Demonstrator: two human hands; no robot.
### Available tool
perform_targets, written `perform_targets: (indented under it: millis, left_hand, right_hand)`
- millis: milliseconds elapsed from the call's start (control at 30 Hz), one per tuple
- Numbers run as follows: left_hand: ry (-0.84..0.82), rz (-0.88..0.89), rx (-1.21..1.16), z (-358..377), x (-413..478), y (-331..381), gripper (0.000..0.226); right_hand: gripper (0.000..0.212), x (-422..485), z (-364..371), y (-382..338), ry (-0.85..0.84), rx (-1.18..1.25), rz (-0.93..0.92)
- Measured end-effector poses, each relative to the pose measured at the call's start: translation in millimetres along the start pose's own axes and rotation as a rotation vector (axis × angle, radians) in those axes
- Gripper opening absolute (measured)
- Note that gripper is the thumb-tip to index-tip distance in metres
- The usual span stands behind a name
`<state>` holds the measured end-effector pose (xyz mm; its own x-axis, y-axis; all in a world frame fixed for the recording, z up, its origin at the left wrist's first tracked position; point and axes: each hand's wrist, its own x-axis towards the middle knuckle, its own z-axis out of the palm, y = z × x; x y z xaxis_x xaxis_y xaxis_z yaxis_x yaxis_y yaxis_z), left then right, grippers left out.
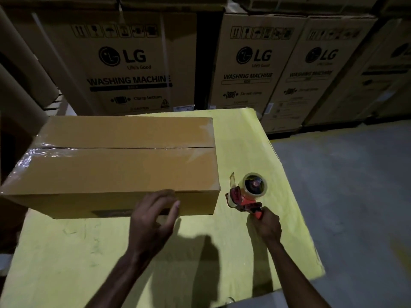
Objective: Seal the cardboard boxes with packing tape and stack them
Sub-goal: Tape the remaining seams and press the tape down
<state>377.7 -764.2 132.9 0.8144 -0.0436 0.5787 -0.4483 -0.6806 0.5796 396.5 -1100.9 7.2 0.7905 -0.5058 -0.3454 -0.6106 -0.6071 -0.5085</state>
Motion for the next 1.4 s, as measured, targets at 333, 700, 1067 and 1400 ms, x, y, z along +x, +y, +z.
perform_targets:
  millis: [333, 700, 1067, 1400]
  left_hand:
    - [-0.132, -0.170, -0.204, 28.4, -2.2, 47.5, 0.015]
    - [-0.351, -0.511, -0.483, 32.0, 99.7, 120.4, 0.045]
    - [-0.605, -0.705, -0.702, 18.5, 133.8, 122.3, 0.065]
    - [-0.844, -0.684, -0.787, 2.3, 114.1, 81.2, 0.051]
  right_hand:
    - [0.019, -8.2, -18.0, 11.6, -0.112, 0.385, -0.043]
    - [0.032, -61.8, -103.5, -63.9, 0.146, 0.706, -0.375]
    - [0.036, -86.6, -110.6, -83.9, 0.406, 0.472, -0.611]
    - [0.032, -102.8, -109.5, -81.1, 0.497, 0.381, -0.855]
